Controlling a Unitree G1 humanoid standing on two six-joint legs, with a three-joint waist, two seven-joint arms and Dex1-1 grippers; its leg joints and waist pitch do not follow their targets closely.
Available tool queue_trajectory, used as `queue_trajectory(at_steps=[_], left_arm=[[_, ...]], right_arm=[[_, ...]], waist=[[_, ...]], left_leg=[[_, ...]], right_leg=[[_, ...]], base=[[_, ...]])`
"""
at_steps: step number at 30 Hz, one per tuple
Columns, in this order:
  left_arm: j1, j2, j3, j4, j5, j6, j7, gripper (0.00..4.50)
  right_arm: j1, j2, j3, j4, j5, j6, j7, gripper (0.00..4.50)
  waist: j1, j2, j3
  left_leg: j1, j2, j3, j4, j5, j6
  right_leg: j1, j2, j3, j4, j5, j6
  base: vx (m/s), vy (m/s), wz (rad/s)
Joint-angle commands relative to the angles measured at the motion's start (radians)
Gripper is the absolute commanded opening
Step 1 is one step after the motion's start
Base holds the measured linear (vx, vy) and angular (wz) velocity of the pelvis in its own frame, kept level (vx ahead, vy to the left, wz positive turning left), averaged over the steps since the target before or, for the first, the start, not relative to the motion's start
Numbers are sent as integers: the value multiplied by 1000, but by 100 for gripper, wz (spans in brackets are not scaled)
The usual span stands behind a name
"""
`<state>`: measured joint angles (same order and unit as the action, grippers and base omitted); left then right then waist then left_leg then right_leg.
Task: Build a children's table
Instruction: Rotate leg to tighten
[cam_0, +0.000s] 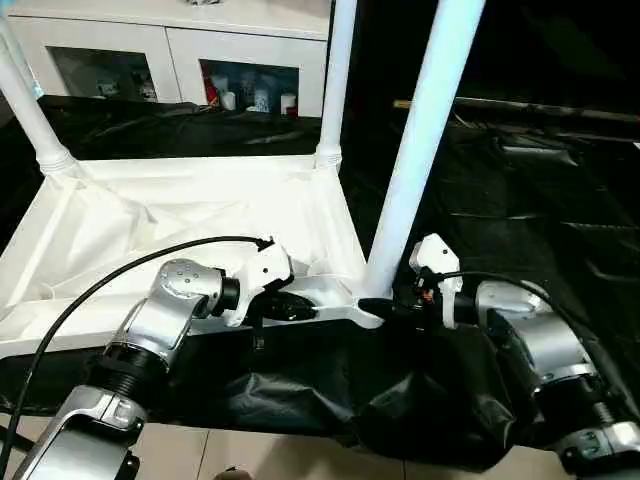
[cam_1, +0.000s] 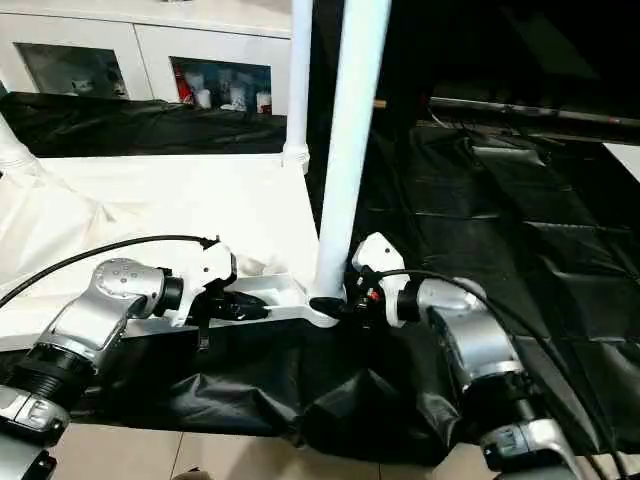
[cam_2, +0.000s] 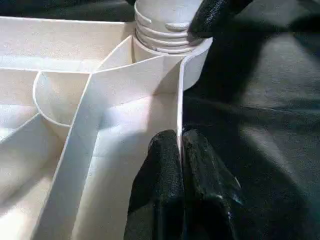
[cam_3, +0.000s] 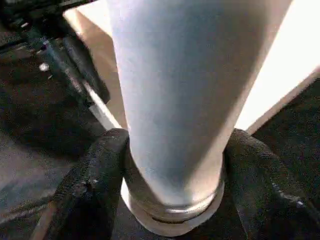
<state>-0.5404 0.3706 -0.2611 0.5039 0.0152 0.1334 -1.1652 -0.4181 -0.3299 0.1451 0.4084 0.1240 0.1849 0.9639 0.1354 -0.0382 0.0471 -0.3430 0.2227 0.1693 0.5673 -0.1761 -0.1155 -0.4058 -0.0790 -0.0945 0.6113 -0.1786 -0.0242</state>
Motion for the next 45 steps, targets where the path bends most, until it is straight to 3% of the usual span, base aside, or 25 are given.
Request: queue_trajectory(at_steps=[1,4,9,12,13,14,16,17,19,23,29,32,39,45], left_arm=[[-10,-49,-7,-1,-6,-7,44,0],[-30,-97,-4,37,25,10,150,0],[-106,-245,9,144,72,92,415,0],[-130,-308,6,172,89,113,495,0],[-134,-321,5,177,93,114,505,0],[-139,-338,0,184,100,115,520,0],[-147,-353,-14,199,123,98,536,0],[-149,-353,-16,204,126,90,536,0],[-145,-349,-13,199,123,89,530,0],[-138,-324,-8,191,108,64,492,0],[-123,-248,8,169,89,23,380,0],[-107,-206,-1,149,75,1,296,0],[-53,-92,-11,52,-5,-24,48,0],[-30,-32,-10,10,-32,-18,-46,0]], right_arm=[[10,28,10,30,-14,-7,-58,263],[11,89,-22,73,-18,2,-177,263],[-37,236,-61,180,-81,33,-526,262],[-79,297,-77,235,-106,40,-667,262],[-88,311,-82,246,-104,39,-682,262],[-101,332,-84,256,-101,35,-696,262],[-119,356,-74,267,-105,11,-690,262],[-122,358,-76,270,-106,6,-691,316],[-124,362,-91,271,-91,10,-688,326],[-120,337,-86,261,-82,7,-635,370],[-85,223,-44,183,-73,10,-418,370],[-75,167,-27,149,-69,24,-335,370],[-37,28,14,30,-42,40,-96,370],[-25,-32,33,-20,-20,59,15,370]], waist=[[-3,-4,-59],[-6,-5,-55],[-14,-5,-54],[-19,-6,-54],[-20,0,-55],[-21,-5,-57],[-23,-2,-57],[-20,-2,-59],[-20,-3,-59],[-21,-5,-57],[-16,-7,-58],[-18,-7,-59],[-18,-7,-61],[-8,-6,-58]], left_leg=[[-6,8,5,-59,-190,32],[-2,6,5,-62,-215,20],[5,1,2,-64,-246,4],[6,-1,1,-63,-254,7],[6,-1,0,-64,-255,6],[2,-3,0,-64,-248,11],[-1,-3,-1,-65,-249,14],[1,-3,1,-63,-244,21],[-2,-3,1,-65,-237,27],[-1,-2,0,-67,-257,32],[-5,-2,2,-65,-231,53],[-9,0,2,-65,-210,54],[-6,7,6,-61,-182,65],[-4,11,7,-62,-191,57]], right_leg=[[57,-64,52,-79,-279,-133],[52,-63,51,-86,-324,-122],[50,-68,49,-102,-448,-74],[47,-66,48,-105,-465,-63],[47,-67,48,-104,-461,-64],[51,-64,47,-104,-443,-57],[51,-63,47,-102,-425,-57],[51,-64,49,-102,-406,-57],[53,-63,49,-99,-385,-62],[50,-64,48,-102,-408,-63],[56,-64,49,-102,-383,-63],[58,-64,49,-96,-354,-77],[59,-64,53,-79,-230,-151],[56,-65,54,-79,-245,-151]], base=[[0,0,0],[0,0,0],[0,0,0],[0,0,0],[0,0,0],[0,0,0],[0,0,0],[0,0,0],[0,0,0],[0,0,0],[0,0,0],[0,0,0],[0,0,0],[0,0,0]])
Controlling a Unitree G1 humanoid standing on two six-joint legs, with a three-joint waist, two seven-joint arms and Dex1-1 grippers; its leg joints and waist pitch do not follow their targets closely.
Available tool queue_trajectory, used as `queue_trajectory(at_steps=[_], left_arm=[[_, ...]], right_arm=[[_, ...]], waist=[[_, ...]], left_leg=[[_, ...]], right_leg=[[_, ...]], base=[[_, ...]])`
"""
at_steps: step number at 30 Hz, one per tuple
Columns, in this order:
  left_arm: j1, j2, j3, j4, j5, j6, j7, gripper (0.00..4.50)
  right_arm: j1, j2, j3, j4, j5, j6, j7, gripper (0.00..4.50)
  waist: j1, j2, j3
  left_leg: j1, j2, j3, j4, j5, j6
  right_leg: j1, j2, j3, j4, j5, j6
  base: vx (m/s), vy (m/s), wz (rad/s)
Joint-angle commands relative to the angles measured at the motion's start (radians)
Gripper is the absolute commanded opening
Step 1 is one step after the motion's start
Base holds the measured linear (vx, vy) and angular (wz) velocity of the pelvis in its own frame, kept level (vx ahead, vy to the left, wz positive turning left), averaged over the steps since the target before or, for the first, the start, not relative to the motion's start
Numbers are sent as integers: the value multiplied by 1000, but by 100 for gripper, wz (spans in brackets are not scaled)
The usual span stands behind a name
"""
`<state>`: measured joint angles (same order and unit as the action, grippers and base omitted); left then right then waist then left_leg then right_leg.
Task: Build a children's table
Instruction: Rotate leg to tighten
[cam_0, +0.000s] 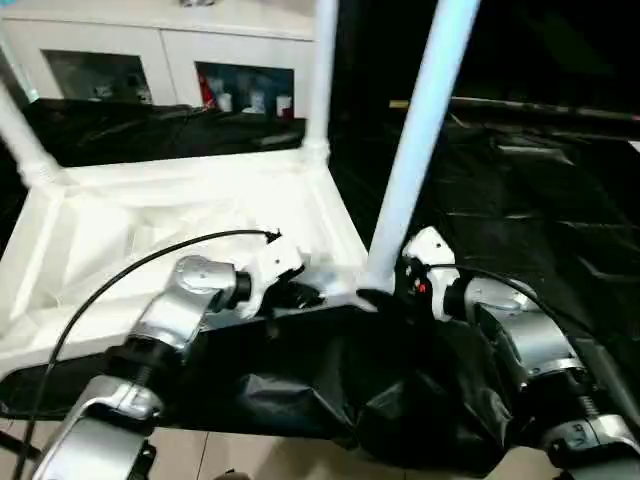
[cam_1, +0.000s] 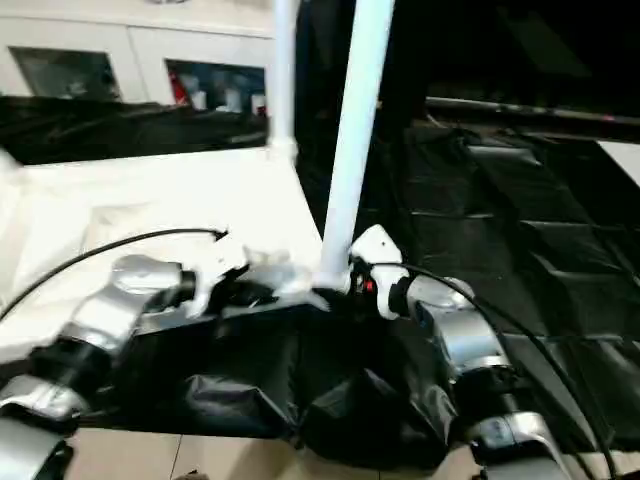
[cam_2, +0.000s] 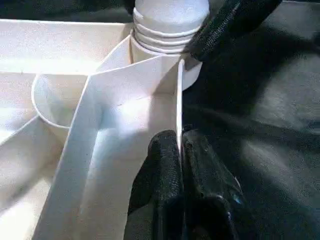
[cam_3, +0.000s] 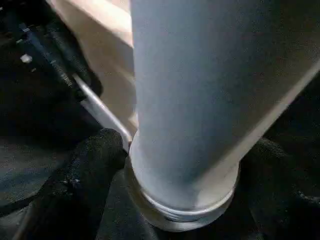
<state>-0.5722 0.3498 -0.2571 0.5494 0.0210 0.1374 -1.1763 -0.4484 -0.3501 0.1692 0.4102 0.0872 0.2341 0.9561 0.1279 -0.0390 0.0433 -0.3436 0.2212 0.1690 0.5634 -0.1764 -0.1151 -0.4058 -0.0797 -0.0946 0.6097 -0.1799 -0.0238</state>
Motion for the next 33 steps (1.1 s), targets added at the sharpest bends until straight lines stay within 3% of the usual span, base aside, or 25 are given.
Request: queue_trajectory(at_steps=[1,4,5,12,19,22,23,25,28,32,33], left_arm=[[3,-9,-14,-37,-39,-22,-37,0],[10,1,-11,-48,-43,-16,-50,0],[11,2,-11,-50,-44,-15,-52,0],[14,0,-11,-56,-48,-9,-56,0],[16,-4,-7,-56,-39,-8,-36,0],[2,-28,0,-27,-11,-9,41,0],[-19,-62,2,11,19,-3,126,0],[-29,-78,1,29,32,5,164,0],[-71,-160,3,90,61,37,303,0],[-123,-254,0,156,83,65,436,0],[-146,-295,-9,189,101,65,482,0]], right_arm=[[5,-12,9,-22,18,10,26,370],[4,-18,15,-26,22,16,46,370],[4,-18,17,-27,23,16,50,345],[13,-12,22,-44,27,28,63,298],[19,-2,20,-36,19,19,42,272],[16,25,4,-2,4,4,-33,272],[5,70,-24,57,-11,-6,-146,272],[-2,93,-38,84,-19,-9,-204,270],[-41,193,-115,179,-18,8,-451,270],[-87,288,-162,251,-17,19,-651,270],[-107,338,-170,271,-17,11,-708,270]], waist=[[0,-5,-54],[1,-7,-54],[1,-7,-54],[8,-11,-56],[10,-8,-56],[9,-7,-56],[9,-8,-55],[5,-6,-53],[1,-8,-53],[-6,-1,-58],[-7,-2,-58]], left_leg=[[-4,13,7,-58,-194,55],[-4,12,7,-58,-190,49],[-4,11,7,-58,-187,47],[-4,10,8,-56,-167,48],[-5,10,7,-55,-166,44],[-5,10,7,-56,-170,36],[-4,9,6,-57,-179,32],[-3,8,6,-59,-202,17],[1,6,4,-61,-218,1],[4,6,4,-59,-202,-9],[-2,4,4,-59,-189,-4]], right_leg=[[56,-65,54,-77,-251,-149],[56,-65,53,-78,-266,-141],[56,-64,53,-78,-266,-140],[57,-64,54,-75,-243,-139],[58,-63,53,-74,-240,-137],[56,-64,53,-74,-245,-136],[57,-64,52,-77,-267,-131],[52,-65,52,-83,-315,-123],[52,-66,52,-90,-366,-100],[50,-63,54,-85,-306,-113],[55,-62,54,-81,-273,-118]], base=[[0,0,0],[0,0,0],[0,0,0],[0,0,0],[0,0,0],[0,0,0],[0,0,0],[0,0,0],[0,0,0],[0,0,0],[0,0,0]])
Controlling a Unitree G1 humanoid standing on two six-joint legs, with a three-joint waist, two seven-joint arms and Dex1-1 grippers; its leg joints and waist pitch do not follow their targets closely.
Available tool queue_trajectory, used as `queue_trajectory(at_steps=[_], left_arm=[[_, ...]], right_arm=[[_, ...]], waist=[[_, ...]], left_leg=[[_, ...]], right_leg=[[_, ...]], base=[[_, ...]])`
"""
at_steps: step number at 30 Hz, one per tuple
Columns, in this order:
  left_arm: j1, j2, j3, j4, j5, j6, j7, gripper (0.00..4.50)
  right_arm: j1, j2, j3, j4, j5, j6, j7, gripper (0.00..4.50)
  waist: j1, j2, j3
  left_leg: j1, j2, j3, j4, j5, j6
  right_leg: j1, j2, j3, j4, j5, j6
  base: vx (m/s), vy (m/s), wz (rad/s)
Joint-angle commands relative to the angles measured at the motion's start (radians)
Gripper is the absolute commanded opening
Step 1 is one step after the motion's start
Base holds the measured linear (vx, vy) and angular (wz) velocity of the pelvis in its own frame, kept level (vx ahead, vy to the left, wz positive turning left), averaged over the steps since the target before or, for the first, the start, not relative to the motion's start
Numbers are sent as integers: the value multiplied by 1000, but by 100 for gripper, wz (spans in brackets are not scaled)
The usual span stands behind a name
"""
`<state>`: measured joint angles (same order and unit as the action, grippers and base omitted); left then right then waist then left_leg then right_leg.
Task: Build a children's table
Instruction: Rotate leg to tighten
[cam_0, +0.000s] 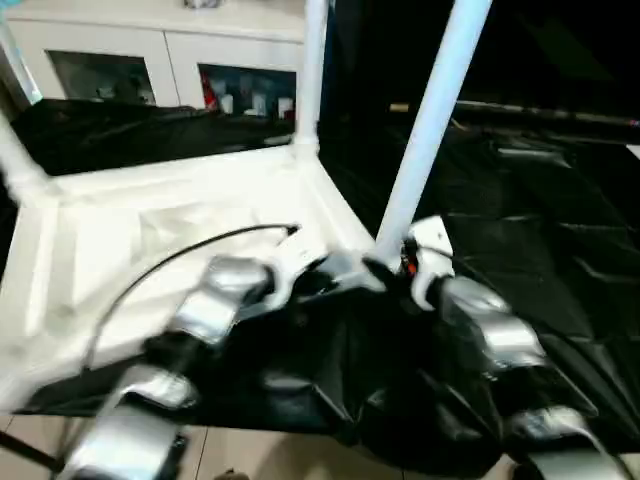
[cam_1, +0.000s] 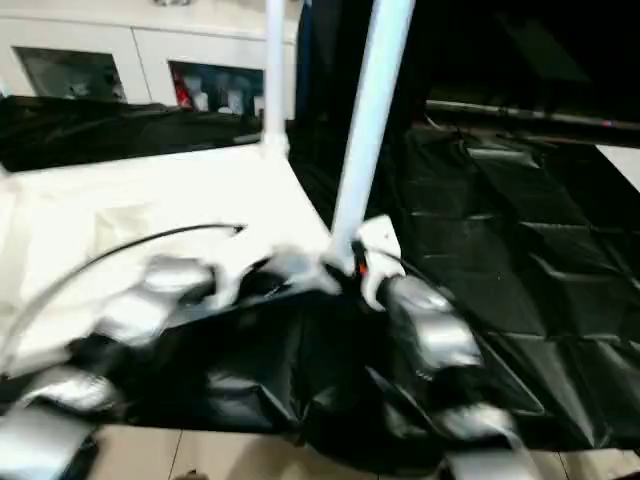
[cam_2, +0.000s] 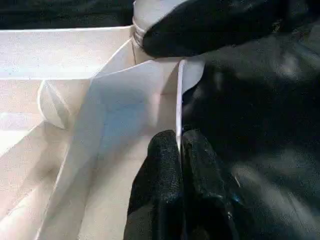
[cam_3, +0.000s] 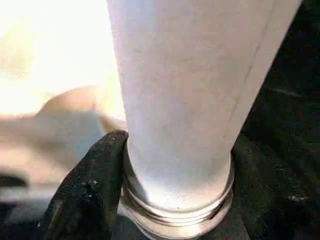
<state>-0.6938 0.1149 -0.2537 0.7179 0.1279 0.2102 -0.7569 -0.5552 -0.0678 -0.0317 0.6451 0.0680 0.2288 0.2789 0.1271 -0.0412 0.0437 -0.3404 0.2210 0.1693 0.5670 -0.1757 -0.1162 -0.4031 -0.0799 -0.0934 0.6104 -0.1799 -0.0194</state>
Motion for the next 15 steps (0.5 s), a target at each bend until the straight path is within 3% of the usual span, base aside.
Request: queue_trajectory(at_steps=[1,4,6,8,10,15], left_arm=[[-31,-73,-17,32,0,-9,74,0],[-41,-95,-24,52,7,-24,81,0],[-42,-94,-24,56,7,-32,76,0],[-42,-89,-22,59,6,-38,71,0],[-42,-76,-14,66,1,-50,56,0],[-21,-35,-8,44,-15,-74,-13,0]], right_arm=[[-6,74,30,40,2,13,-41,270],[-17,100,67,45,-29,-19,-35,270],[-16,103,59,48,-14,-34,-13,326],[-16,105,47,50,5,-38,5,340],[-12,85,56,44,2,-48,45,367],[9,17,96,1,-6,-51,185,390]], waist=[[-4,2,-60],[-1,2,-60],[2,1,-58],[3,2,-58],[2,-2,-58],[5,0,-58]], left_leg=[[-2,5,5,-61,-185,-2],[-6,3,6,-60,-175,13],[-6,2,6,-61,-189,22],[-5,3,5,-62,-201,21],[-5,4,5,-63,-207,23],[-7,5,5,-62,-192,34]], right_leg=[[50,-61,54,-82,-258,-123],[55,-61,54,-77,-207,-132],[55,-62,53,-83,-247,-119],[54,-63,52,-85,-271,-113],[54,-63,52,-85,-276,-113],[57,-64,53,-81,-240,-127]], base=[[0,0,0],[0,0,0],[0,0,0],[0,0,0],[0,0,0],[0,0,0]])
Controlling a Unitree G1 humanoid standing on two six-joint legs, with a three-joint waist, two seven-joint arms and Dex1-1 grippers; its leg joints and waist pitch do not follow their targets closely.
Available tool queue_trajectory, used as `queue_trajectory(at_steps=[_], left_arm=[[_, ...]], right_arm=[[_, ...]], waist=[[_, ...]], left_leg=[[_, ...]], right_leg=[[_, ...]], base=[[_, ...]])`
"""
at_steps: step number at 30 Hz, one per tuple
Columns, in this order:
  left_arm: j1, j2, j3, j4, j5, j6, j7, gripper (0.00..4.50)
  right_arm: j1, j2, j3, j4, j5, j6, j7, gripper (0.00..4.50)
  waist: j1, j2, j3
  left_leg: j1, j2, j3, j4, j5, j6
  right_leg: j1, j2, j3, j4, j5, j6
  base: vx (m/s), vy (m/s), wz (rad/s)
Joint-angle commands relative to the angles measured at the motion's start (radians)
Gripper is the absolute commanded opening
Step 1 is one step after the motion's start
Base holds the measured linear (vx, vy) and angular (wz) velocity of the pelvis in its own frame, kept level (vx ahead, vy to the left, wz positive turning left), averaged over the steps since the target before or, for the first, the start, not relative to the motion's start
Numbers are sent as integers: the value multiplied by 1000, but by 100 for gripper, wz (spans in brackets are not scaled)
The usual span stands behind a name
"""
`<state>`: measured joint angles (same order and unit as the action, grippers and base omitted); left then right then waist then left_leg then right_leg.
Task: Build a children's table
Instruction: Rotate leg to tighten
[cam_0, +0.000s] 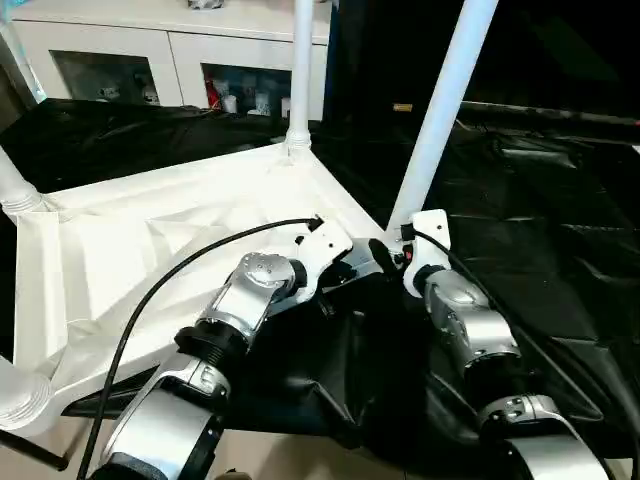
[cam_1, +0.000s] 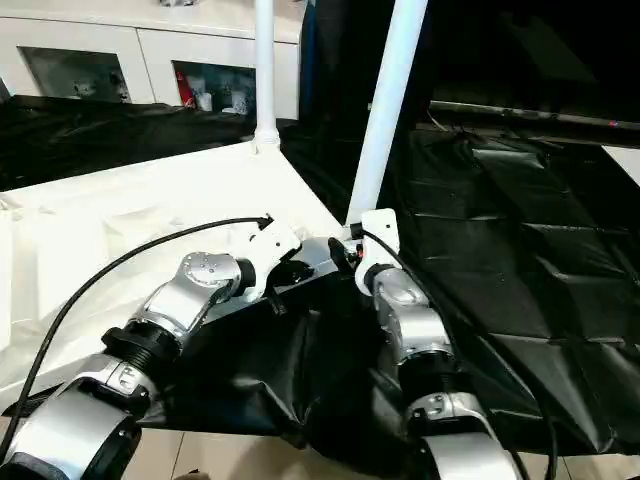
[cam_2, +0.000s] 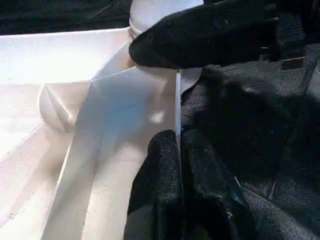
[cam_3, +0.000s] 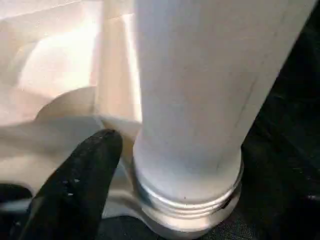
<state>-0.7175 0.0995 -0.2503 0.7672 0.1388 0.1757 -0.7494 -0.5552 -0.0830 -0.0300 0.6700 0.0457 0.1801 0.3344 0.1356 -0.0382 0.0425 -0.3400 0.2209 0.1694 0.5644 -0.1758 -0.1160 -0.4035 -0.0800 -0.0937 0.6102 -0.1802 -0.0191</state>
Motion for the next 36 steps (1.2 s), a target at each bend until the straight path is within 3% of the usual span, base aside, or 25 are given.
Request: queue_trajectory(at_steps=[1,7,14,16,24,36], left_arm=[[9,-8,-9,-13,-30,-41,-39,0],[56,87,-11,-73,-59,-75,-201,0],[123,184,-34,-199,-130,-93,-419,0],[128,192,-36,-207,-132,-92,-431,0],[173,238,-41,-284,-154,-69,-500,0],[195,238,-41,-323,-157,-50,-491,0]], right_arm=[[16,11,106,-38,16,-2,169,390],[54,-129,151,-129,29,-8,415,390],[76,-218,174,-180,50,-21,588,390],[75,-222,174,-180,49,-26,593,390],[80,-256,190,-196,62,-15,678,390],[97,-247,190,-213,76,-9,701,290]], waist=[[-3,-3,-57],[-5,-5,-55],[-12,-6,-55],[-12,-3,-54],[-7,-7,-53],[-4,-12,-55]], left_leg=[[-8,5,5,-60,-191,36],[-10,7,4,-59,-198,50],[-8,12,5,-60,-205,57],[-4,14,7,-60,-207,56],[-7,13,8,-59,-192,52],[-9,12,7,-57,-169,52]], right_leg=[[58,-63,52,-82,-238,-128],[60,-65,52,-83,-263,-129],[56,-65,52,-81,-264,-154],[51,-63,53,-81,-260,-161],[53,-64,53,-78,-258,-156],[55,-63,52,-74,-243,-152]], base=[[0,0,0],[0,0,0],[0,0,0],[0,0,0],[0,0,0],[0,0,0]])
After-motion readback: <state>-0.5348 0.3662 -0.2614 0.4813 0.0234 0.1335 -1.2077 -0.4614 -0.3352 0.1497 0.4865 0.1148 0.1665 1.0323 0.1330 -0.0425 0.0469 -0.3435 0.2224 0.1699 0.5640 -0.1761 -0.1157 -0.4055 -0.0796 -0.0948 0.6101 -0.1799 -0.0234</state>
